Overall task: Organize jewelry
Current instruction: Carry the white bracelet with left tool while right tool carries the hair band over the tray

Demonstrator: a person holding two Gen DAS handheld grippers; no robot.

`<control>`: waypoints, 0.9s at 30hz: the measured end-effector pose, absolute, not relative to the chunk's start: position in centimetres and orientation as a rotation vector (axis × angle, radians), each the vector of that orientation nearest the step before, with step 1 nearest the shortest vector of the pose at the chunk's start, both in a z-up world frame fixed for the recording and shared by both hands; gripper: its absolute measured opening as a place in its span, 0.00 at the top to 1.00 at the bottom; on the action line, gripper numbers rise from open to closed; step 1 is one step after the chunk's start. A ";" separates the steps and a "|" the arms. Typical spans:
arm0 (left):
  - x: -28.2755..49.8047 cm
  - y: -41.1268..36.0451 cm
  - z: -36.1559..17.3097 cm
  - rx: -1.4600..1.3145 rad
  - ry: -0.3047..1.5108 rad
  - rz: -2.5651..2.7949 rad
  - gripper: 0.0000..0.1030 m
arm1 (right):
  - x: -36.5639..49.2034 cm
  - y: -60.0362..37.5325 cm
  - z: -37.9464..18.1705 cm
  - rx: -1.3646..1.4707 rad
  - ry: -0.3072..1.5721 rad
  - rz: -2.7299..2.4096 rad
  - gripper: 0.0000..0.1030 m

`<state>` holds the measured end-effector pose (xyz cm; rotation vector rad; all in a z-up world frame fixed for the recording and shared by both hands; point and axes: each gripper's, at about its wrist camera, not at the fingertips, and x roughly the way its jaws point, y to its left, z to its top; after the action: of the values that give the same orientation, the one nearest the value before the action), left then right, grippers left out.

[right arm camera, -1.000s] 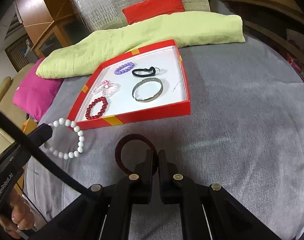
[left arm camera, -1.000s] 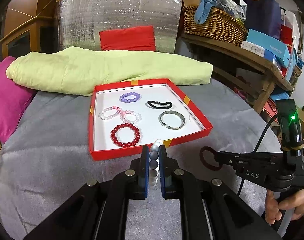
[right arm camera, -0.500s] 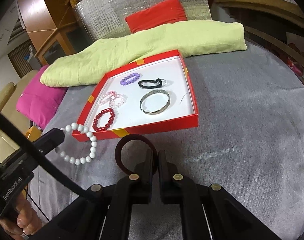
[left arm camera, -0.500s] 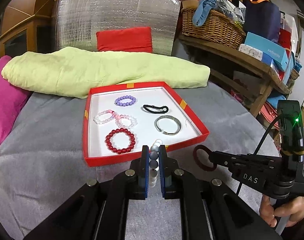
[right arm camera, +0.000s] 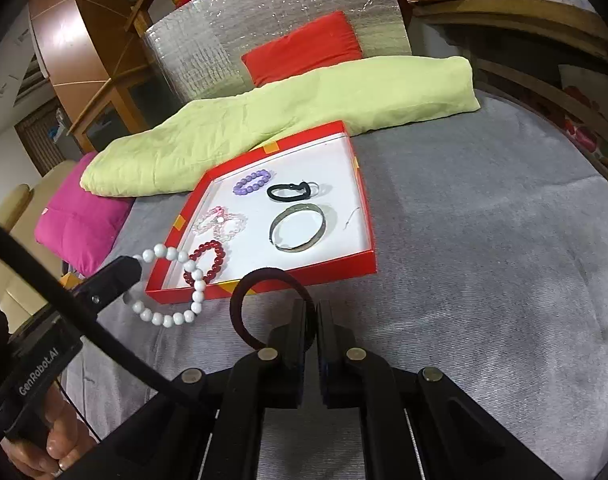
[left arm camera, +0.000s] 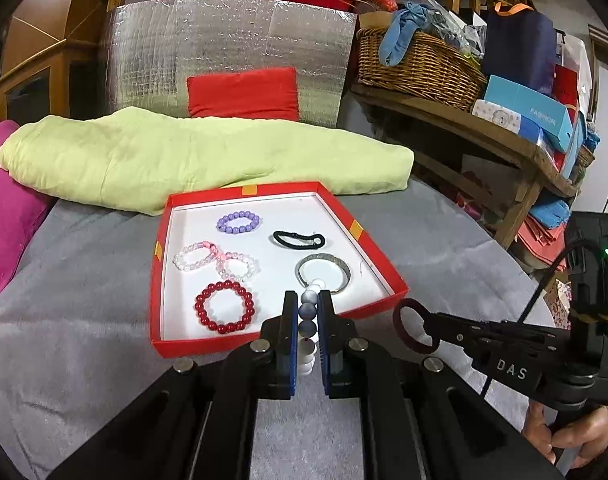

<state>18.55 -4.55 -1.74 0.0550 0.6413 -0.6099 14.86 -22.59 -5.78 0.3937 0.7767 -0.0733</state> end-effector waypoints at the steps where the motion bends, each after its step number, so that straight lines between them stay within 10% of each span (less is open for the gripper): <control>1: 18.6 -4.6 -1.7 0.054 0.639 -0.604 0.91 | 14.8 -22.7 -5.8 0.395 0.775 -0.076 0.95; 27: 22.3 -5.3 -2.8 0.057 0.613 -0.398 0.91 | 16.9 -24.1 -3.9 0.366 0.675 -0.097 0.95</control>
<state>22.32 -5.29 -2.77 0.0566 0.6135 -0.3976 16.86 -24.09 -3.94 0.3659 0.6748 -0.0968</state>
